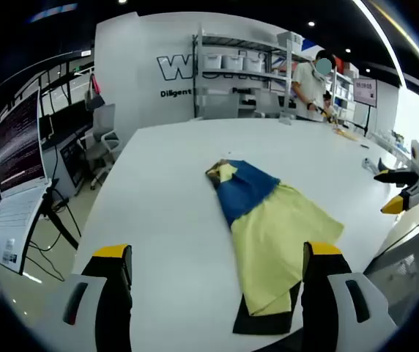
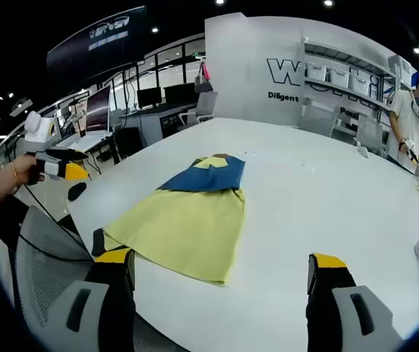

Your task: Fold the garment on the visible template until the final outline fits inside the template.

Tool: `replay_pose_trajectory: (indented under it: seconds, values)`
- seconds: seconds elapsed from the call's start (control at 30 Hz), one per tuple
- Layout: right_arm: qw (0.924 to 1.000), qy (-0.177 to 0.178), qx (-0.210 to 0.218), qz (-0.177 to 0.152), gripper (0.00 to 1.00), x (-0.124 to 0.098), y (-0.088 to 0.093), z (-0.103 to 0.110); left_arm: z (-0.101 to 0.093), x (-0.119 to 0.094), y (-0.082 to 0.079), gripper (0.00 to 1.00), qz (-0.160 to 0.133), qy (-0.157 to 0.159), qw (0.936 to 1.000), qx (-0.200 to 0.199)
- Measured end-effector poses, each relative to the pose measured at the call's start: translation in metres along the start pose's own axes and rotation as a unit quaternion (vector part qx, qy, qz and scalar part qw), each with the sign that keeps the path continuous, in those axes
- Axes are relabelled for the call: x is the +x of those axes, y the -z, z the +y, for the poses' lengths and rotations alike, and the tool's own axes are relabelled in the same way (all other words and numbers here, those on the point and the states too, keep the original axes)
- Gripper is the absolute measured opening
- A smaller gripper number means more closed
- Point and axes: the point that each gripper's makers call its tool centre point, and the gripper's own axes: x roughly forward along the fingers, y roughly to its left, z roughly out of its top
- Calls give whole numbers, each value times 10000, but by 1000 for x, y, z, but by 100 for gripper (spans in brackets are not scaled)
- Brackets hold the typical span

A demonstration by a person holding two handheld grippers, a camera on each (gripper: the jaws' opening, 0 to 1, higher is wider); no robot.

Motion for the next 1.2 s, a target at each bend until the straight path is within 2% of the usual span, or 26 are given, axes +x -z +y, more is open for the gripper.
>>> replay_pose_trajectory:
  seconds: [0.77, 1.2]
  values:
    - [10000, -1, 22, 12, 97, -1, 1, 1, 2, -1, 1, 95, 16, 19, 10000, -63]
    - [9999, 19, 68, -73, 97, -1, -6, -1, 1, 3, -3, 95, 6, -9, 9999, -123]
